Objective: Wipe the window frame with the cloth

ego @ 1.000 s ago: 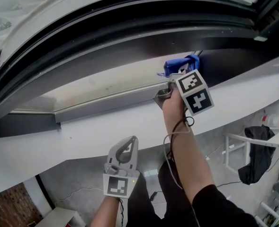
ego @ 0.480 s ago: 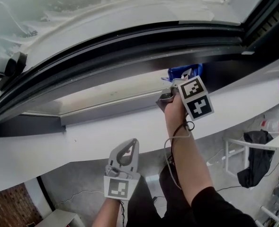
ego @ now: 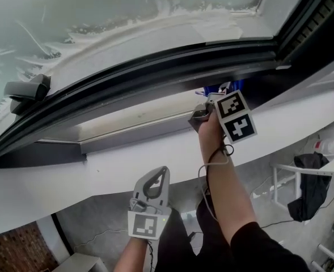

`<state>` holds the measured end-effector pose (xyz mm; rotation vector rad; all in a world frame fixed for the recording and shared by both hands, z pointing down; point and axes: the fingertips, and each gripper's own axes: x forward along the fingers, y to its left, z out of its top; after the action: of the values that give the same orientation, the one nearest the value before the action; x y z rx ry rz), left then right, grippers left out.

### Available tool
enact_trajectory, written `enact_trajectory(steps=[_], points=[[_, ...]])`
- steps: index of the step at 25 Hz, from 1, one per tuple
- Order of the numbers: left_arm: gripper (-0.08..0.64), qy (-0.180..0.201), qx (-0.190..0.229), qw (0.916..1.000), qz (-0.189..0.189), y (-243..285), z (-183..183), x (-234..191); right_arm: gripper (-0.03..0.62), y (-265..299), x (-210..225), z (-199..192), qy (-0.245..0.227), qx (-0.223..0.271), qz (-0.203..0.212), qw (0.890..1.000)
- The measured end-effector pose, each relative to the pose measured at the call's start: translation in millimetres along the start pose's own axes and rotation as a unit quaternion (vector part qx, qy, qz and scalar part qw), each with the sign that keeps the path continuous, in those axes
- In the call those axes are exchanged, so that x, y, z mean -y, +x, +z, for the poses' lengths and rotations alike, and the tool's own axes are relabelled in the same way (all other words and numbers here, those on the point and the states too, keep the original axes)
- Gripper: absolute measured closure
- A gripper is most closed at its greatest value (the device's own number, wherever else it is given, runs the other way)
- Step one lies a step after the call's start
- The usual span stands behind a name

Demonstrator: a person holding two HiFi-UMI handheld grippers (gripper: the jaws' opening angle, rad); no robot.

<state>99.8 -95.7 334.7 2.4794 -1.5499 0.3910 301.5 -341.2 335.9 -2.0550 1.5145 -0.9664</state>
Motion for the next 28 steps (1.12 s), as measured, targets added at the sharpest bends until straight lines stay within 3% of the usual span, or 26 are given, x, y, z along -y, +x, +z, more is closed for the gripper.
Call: enact_trajectory(steps=[10,16,28], points=[[0.555,-0.013,-0.006,0.9999,0.005,-21,17,-1,0.566,-14,-25,27,0.010,0.024,0.031,0.999],[0.555,-0.011,-0.010,0.9999,0.004,-29,19,-3,0.566,-25,-46,49,-0.014,0.062,0.071,0.995],[0.555,-0.014,-0.024,0.9996,0.006,-48,10,-8,0.566,-47,-85,70,-0.158,0.156,0.142,0.965]])
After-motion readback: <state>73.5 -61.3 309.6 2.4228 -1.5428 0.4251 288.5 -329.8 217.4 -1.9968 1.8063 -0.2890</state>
